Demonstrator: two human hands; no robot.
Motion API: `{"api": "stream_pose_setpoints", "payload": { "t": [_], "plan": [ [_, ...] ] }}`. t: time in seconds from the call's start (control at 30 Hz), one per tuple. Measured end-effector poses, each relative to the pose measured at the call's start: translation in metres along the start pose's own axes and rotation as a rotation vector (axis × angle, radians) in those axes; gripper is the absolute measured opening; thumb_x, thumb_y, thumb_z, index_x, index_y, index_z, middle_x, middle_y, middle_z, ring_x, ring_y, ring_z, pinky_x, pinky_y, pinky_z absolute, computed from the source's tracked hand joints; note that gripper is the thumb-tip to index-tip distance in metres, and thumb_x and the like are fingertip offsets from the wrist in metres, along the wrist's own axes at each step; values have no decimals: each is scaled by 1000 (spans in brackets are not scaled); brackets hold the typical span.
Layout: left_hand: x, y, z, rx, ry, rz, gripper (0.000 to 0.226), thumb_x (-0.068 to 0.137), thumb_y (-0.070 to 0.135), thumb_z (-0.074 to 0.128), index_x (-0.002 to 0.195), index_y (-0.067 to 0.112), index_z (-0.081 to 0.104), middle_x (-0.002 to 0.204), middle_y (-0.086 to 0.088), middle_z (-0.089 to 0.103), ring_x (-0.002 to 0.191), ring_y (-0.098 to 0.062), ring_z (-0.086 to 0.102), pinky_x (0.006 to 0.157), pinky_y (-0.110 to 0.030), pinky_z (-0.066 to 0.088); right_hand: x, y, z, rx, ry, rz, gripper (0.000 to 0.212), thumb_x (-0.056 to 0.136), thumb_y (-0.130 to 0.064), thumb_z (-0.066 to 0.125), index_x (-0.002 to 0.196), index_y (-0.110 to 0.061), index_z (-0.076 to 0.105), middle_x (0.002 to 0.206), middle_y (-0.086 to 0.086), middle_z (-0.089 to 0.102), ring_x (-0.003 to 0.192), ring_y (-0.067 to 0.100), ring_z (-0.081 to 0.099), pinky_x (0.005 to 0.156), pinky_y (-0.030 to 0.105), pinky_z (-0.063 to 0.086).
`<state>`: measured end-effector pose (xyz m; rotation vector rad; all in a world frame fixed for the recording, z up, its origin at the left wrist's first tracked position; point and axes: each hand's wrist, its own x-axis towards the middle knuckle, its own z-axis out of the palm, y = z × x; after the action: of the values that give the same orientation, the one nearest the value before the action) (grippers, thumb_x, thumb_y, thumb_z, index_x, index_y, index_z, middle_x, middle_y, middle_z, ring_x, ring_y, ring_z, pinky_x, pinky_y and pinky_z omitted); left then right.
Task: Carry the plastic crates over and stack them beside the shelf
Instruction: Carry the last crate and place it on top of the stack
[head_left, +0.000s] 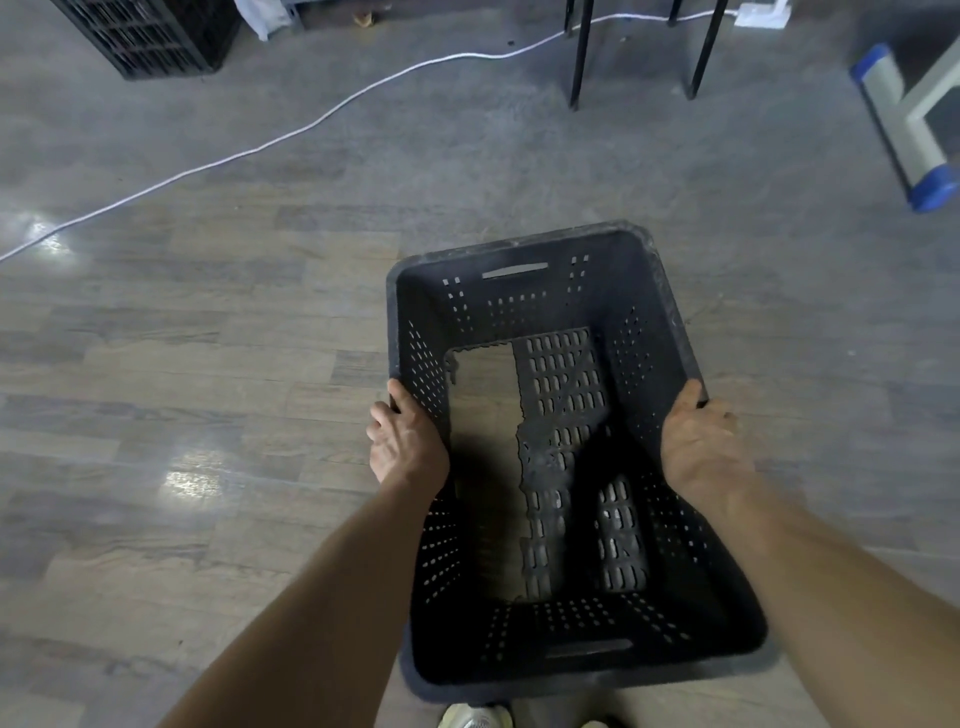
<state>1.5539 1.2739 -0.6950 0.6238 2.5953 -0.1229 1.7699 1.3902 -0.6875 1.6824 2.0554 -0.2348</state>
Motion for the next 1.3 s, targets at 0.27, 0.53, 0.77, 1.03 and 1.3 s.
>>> {"api": "stream_pose_setpoints", "payload": {
  "t": [0.27,0.53,0.77,1.03,1.3],
  "plan": [
    [6,-3,-3,105,-21,44,103,87,9,64,152,16,-15,143,-17,28,123,-31,43,90,-37,49,2,-7,10,-5,33,56,80,91,-3,51,151,2,-2,129,29,44,113,33,52,87,31,49],
    [6,-6,2,57,23,34,100,88,8,62,153,17,-14,136,-18,35,119,-30,46,89,-39,48,3,2,3,74,-5,84,55,86,-2,62,133,6,35,127,20,51,117,30,55,94,32,48],
    [-5,-15,-33,75,-8,49,98,88,8,62,154,19,-10,137,-18,38,121,-32,47,93,-41,46,-16,1,-18,156,-53,98,38,88,-3,56,122,9,46,121,21,57,113,33,60,90,36,52],
    [-46,-37,-142,70,22,66,97,85,11,65,154,18,-3,135,-22,40,122,-37,47,95,-46,45,-69,-3,-107,181,-91,10,36,86,-1,58,120,6,55,116,18,59,110,31,61,89,36,54],
    [-99,-56,-280,38,63,35,94,85,9,65,153,17,0,139,-26,37,125,-41,45,98,-49,43,-139,-3,-255,126,-28,-72,39,85,7,55,124,6,53,122,17,57,115,33,58,90,38,51]
  ]
}}
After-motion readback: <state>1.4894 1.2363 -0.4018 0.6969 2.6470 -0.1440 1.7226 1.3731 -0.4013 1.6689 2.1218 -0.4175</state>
